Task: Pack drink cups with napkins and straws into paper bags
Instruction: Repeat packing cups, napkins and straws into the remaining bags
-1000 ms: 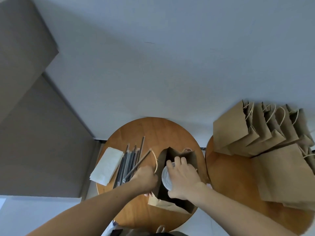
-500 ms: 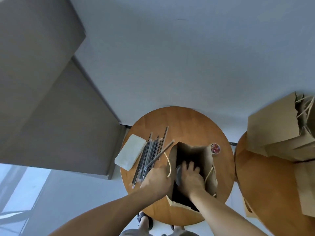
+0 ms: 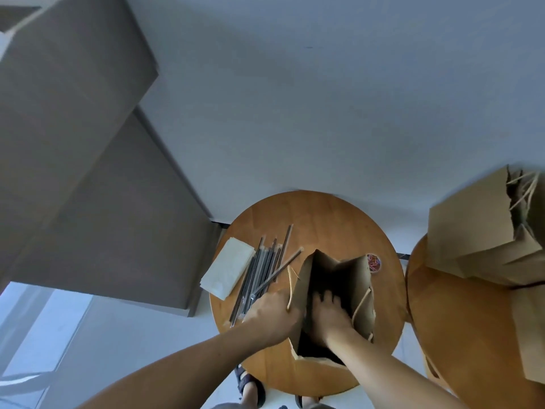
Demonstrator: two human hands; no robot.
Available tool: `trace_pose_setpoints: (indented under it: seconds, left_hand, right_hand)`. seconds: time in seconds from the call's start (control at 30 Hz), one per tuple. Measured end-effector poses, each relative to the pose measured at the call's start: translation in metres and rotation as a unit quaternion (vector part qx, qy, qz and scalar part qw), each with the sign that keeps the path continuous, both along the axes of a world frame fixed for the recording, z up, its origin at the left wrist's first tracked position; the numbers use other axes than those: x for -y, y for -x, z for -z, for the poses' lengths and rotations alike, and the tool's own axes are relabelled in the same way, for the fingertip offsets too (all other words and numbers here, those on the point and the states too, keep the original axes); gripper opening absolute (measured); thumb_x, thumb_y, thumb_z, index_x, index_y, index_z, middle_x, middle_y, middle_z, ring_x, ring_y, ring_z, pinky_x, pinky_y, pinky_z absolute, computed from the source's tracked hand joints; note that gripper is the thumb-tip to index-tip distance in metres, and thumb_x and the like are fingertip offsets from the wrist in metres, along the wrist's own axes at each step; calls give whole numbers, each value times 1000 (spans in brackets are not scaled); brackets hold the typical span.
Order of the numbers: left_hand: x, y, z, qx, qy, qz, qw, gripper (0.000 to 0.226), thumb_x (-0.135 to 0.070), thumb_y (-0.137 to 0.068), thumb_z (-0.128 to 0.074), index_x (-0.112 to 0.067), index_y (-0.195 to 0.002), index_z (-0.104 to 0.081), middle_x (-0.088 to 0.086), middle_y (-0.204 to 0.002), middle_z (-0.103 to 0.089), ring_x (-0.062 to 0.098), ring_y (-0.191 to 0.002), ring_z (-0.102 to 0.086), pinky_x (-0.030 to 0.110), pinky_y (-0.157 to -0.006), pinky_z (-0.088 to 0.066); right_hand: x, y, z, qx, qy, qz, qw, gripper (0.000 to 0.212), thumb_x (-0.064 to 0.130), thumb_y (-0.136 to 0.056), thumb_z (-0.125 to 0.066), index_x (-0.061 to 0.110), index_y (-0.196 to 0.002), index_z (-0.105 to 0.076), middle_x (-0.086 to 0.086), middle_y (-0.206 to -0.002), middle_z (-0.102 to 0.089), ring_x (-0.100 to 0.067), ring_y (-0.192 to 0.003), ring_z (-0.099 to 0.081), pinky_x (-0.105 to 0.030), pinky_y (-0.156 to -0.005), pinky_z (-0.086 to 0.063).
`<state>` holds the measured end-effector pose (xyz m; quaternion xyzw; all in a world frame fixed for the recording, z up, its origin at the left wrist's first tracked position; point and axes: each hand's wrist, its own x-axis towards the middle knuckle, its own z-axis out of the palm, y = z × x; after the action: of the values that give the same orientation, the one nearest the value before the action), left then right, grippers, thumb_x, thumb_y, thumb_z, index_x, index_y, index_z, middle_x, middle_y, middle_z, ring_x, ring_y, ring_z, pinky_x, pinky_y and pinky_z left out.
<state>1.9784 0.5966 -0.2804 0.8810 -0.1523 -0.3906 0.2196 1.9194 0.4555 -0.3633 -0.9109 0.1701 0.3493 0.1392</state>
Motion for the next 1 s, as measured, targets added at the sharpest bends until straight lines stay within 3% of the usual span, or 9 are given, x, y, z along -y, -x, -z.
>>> trace_pose_setpoints:
  seconds: [0.13, 0.27, 0.33, 0.4, 0.57, 0.7, 0.77, 0.87, 1.0]
  left_hand:
    - [1, -11, -11, -65, 31, 62, 995, 40, -48, -80, -60, -24, -111, -58, 3, -98, -68, 20, -89, -69, 44, -80, -61]
    - [2, -33, -20, -106, 36, 172, 979, 80, -35, -75, -79, -26, -142, -36, 3, -131, -57, 21, -114, -60, 37, -96, -54]
    - [2, -49, -27, -128, 5, 219, 967, 98, -28, -75, -82, -32, -152, -21, 2, -142, -49, 22, -122, -55, 27, -93, -49]
    - [3, -64, -32, -95, -20, 240, 966, 101, -24, -78, -79, -34, -155, -15, 3, -146, -47, 23, -123, -54, 26, -91, -46]
    - [2, -96, -43, 77, -17, 160, 984, 77, -30, -86, -68, -21, -152, -29, 6, -149, -46, 22, -125, -54, 39, -103, -47]
    - [-23, -117, -43, 118, -15, 98, 988, 69, -31, -89, -61, -18, -151, -33, 5, -153, -41, 24, -137, -42, 37, -108, -40]
    - [-44, -127, -38, 123, -18, 70, 990, 64, -31, -89, -61, -19, -148, -39, 5, -149, -45, 24, -134, -44, 34, -103, -40]
    - [-78, -142, -24, 110, -60, 39, 991, 70, -33, -88, -60, -20, -151, -33, 5, -152, -40, 25, -137, -38, 39, -108, -39]
    - [-111, -161, -1, 88, -76, 14, 993, 63, -34, -85, -58, -25, -144, -39, 4, -139, -50, 26, -123, -48, 38, -95, -47]
  right_hand:
    - [13, -16, -50, 2, -28, -12, 1000, 51, 26, -85, -63, 15, -132, -47, -12, -132, -42, -31, -120, -45, -39, -97, -44]
    - [27, -31, -112, 9, -36, -51, 998, 4, 20, -88, -59, 18, -87, -55, 1, -90, -57, -18, -74, -56, -27, -56, -40]
    - [32, -38, -137, 29, -21, -67, 997, 13, 21, -90, -56, 18, -77, -54, 1, -80, -57, -18, -67, -56, -28, -50, -37]
    - [34, -43, -159, 50, -2, -84, 995, 9, 22, -89, -56, 15, -85, -60, 0, -81, -60, -21, -70, -58, -30, -54, -42]
    - [35, -64, -188, 136, 6, -56, 989, 28, 35, -92, -56, 18, -112, -64, 0, -102, -67, -21, -89, -64, -37, -76, -56]
    - [15, -97, -182, 204, -30, -20, 978, 31, 41, -96, -53, 18, -115, -61, 0, -107, -65, -21, -92, -63, -35, -74, -53]
    - [-5, -116, -169, 189, -62, -13, 980, 28, 39, -97, -51, 16, -108, -63, 0, -98, -66, -18, -83, -63, -32, -67, -52]
    - [-39, -140, -137, 132, -112, 15, 985, 28, 32, -94, -50, 19, -70, -58, 5, -64, -56, -12, -54, -52, -25, -44, -36]
    - [-75, -167, -86, 56, -138, 80, 986, 25, 18, -84, -50, 18, -60, -44, 1, -57, -48, -16, -52, -50, -25, -47, -32]
